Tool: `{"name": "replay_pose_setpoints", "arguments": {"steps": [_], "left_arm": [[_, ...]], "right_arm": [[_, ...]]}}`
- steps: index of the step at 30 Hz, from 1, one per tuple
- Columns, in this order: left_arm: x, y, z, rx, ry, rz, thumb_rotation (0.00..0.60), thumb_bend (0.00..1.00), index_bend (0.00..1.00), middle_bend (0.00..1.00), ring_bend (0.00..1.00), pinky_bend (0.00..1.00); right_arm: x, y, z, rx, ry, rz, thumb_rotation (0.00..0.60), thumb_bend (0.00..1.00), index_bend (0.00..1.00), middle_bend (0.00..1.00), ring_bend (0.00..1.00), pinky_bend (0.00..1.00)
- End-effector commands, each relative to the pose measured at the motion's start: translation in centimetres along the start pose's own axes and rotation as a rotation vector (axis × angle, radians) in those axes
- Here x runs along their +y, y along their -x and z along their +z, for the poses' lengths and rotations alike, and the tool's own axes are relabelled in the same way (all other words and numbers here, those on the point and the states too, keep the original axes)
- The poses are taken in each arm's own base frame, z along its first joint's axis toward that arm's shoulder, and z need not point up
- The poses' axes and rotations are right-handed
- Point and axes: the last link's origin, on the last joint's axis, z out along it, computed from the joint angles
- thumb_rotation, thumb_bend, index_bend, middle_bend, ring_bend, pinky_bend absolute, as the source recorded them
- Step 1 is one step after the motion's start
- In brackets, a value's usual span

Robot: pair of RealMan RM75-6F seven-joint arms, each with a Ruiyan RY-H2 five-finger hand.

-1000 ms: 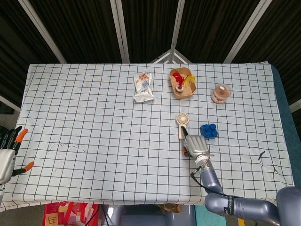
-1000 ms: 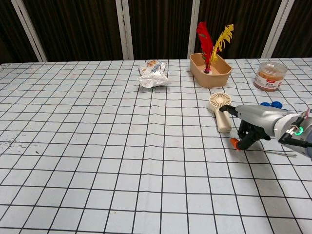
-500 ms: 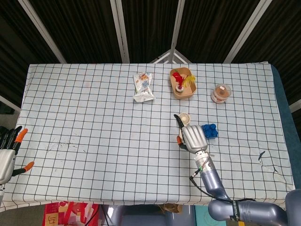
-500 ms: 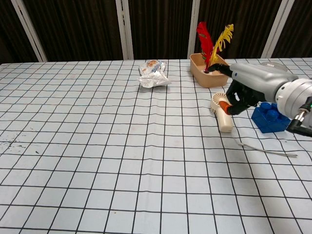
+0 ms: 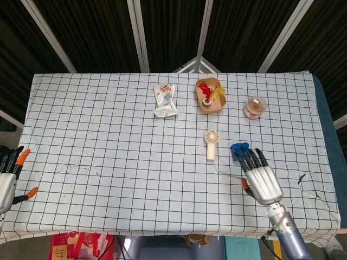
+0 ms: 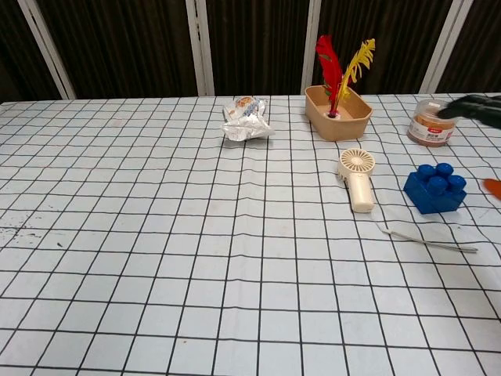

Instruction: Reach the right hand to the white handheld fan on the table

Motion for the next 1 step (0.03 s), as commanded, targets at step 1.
{"name": "replay_pose_setpoints", "arguments": {"steps": [1], "left_arm": [[0.06,-0.01,-0.13,0.002,0.003,0.003,0.6,0.09,0.0,0.0,0.0,0.0]], "right_arm": [[3.02,-0.38,-4.35,0.037,0.055,0.008,0.6,0.47,0.0,0.0,0.0,0.0]]}}
